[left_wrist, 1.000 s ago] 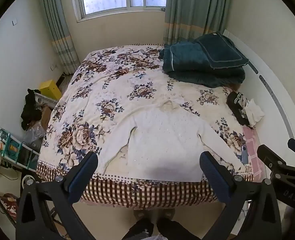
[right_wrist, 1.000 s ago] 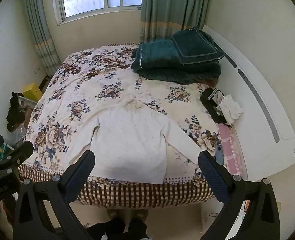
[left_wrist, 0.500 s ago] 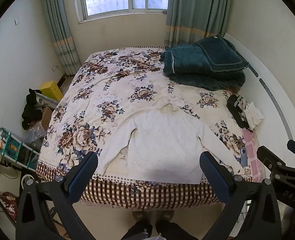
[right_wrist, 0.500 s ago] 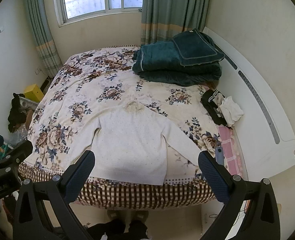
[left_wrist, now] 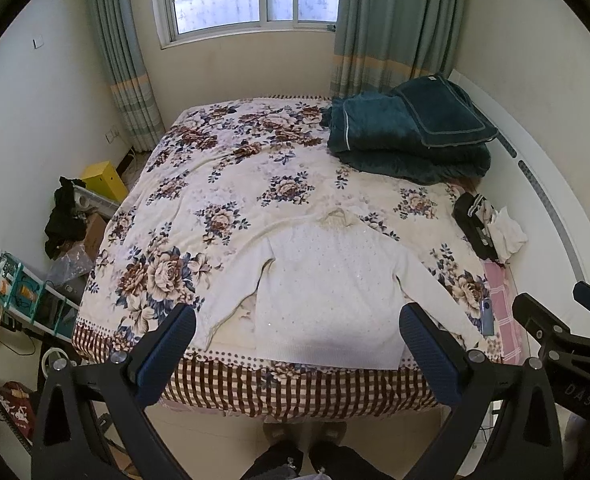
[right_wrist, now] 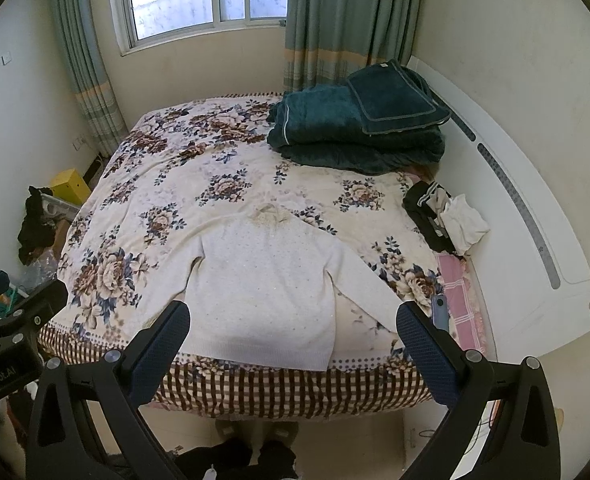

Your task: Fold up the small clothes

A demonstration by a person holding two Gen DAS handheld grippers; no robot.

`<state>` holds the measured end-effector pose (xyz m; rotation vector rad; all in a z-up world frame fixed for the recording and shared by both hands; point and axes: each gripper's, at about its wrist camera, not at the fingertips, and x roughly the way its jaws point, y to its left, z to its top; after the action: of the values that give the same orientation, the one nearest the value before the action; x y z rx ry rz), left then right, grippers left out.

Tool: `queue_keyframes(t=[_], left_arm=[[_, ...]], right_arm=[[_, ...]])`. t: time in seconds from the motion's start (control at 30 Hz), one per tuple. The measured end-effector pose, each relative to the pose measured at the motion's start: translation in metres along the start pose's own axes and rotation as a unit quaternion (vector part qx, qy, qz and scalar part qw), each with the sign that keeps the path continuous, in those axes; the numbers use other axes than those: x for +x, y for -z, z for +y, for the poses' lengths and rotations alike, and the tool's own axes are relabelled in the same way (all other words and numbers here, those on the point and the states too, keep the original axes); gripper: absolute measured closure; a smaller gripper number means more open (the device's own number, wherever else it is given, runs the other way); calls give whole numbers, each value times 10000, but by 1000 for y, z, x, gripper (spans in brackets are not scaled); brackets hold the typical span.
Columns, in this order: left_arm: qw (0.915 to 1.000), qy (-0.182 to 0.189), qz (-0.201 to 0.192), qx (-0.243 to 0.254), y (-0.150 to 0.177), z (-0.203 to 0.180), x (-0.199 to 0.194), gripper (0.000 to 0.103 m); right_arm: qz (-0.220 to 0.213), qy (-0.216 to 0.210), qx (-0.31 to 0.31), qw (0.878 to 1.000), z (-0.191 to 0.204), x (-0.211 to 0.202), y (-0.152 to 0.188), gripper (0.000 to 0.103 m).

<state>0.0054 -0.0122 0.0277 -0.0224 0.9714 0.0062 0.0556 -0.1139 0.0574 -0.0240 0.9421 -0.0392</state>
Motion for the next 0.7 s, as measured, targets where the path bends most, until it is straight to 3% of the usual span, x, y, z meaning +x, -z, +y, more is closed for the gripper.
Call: queue_keyframes(t=[0.7], left_arm=[[10000,13,-73,44,9,1,-6,0]], right_arm=[[-47,-12,1,10000,0,-7,-2,0]])
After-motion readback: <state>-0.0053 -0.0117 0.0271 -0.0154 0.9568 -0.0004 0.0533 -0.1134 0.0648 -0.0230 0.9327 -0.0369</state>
